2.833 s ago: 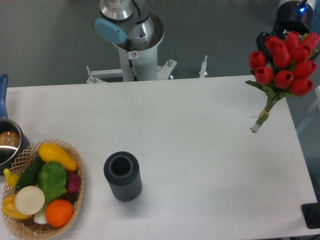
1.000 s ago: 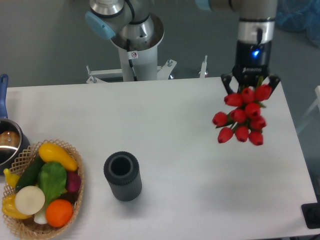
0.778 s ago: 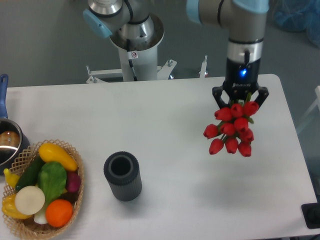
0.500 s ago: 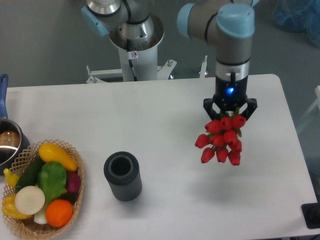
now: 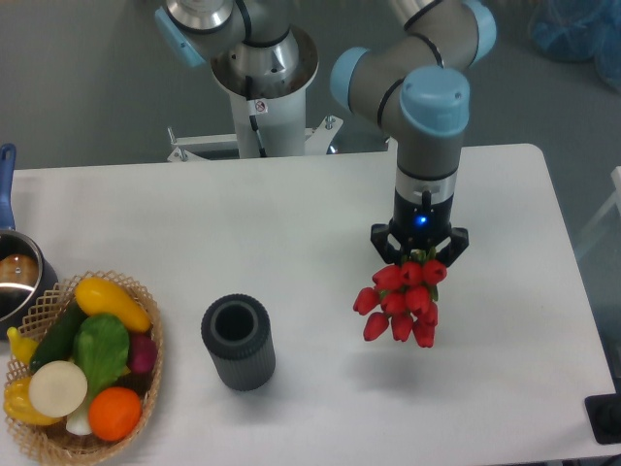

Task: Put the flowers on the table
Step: 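Lift the tulip bouquet and carry it toward the black container, then lower the tulip bouquet onto the table beside the black container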

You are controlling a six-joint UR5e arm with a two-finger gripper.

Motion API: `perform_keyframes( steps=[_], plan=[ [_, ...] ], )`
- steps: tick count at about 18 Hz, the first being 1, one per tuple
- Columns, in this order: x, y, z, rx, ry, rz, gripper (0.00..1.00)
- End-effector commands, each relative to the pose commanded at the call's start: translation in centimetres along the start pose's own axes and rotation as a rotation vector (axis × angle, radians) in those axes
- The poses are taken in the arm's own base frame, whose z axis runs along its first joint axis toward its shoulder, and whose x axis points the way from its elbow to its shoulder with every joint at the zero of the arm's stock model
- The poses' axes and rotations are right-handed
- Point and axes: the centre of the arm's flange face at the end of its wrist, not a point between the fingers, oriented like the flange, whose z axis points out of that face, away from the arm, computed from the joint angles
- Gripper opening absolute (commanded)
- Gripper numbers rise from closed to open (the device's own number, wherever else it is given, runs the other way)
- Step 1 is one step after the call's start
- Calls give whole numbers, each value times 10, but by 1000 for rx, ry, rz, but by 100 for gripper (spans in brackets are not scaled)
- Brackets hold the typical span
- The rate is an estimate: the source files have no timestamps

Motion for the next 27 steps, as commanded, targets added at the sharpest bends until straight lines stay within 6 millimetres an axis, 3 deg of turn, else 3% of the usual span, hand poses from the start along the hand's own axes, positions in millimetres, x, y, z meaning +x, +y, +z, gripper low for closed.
perform_keyframes(
  steps=[12, 21, 24, 27],
  plan=[
    [5, -2, 61, -69, 64, 10, 35],
    [7, -6, 80, -87, 81, 17, 39],
    [7, -8, 79, -85, 77, 21, 47],
    [5, -11, 73, -74, 68, 26, 68]
  ],
)
